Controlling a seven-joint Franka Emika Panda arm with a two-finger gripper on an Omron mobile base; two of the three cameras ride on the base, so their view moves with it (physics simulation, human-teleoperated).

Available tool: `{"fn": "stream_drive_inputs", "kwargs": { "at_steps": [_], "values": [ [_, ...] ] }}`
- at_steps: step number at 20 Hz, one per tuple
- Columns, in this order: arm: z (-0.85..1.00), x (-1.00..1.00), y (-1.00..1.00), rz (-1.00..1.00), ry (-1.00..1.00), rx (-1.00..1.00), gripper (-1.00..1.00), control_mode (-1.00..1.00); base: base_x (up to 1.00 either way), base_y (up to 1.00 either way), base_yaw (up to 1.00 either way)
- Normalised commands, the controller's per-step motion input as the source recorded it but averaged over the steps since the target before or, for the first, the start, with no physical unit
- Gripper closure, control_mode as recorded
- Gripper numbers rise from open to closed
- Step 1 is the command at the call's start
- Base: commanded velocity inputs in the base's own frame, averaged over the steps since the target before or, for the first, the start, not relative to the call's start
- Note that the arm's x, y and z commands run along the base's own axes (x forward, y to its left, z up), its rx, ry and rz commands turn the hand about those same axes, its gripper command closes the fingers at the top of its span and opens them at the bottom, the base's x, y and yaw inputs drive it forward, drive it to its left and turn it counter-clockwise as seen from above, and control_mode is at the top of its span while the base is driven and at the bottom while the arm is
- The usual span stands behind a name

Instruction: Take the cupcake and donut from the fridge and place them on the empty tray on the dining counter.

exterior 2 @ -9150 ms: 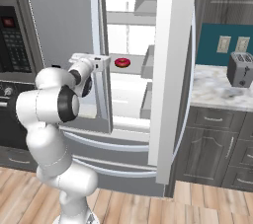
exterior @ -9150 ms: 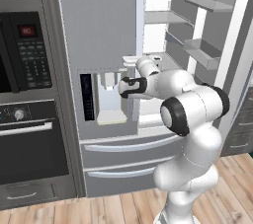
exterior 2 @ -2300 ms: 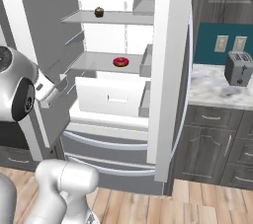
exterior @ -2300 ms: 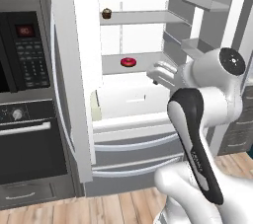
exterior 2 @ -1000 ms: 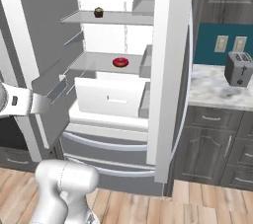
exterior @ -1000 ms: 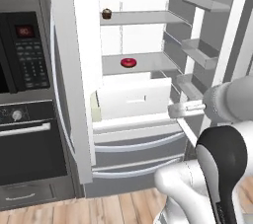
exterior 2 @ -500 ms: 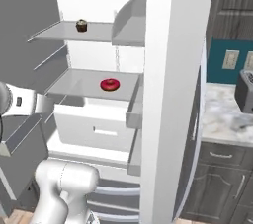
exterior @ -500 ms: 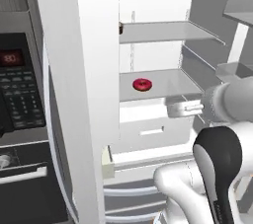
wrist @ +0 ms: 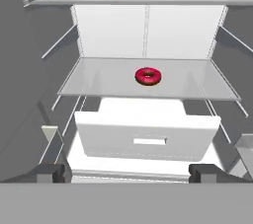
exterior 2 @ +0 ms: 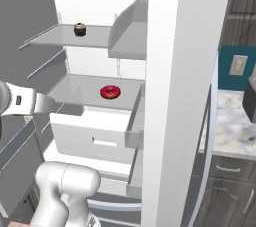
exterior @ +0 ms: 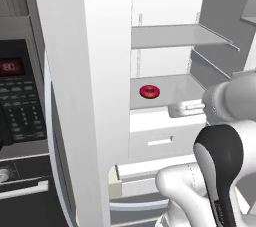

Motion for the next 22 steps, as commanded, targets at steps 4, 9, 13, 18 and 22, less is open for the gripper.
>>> {"fn": "stream_drive_inputs", "kwargs": {
  "at_steps": [4,9,13,18,22],
  "values": [
    [0.10,0.71,0.00,0.11,0.02,0.10,-1.00,-1.00,0.25,0.00,0.03],
    [0.61,0.55,0.04,0.12,0.00,0.00,-1.00,-1.00,0.00,0.00,0.00],
    [0.53,0.39,0.18,0.02,0.00,-0.07,-1.00,-1.00,0.00,0.00,0.00],
    [0.38,0.33,0.01,0.03,0.01,-0.01,-1.00,-1.00,0.00,0.00,0.00],
    [0.00,0.54,0.00,0.14,-0.02,0.01,-1.00,-1.00,0.00,0.00,0.00]
  ]
}}
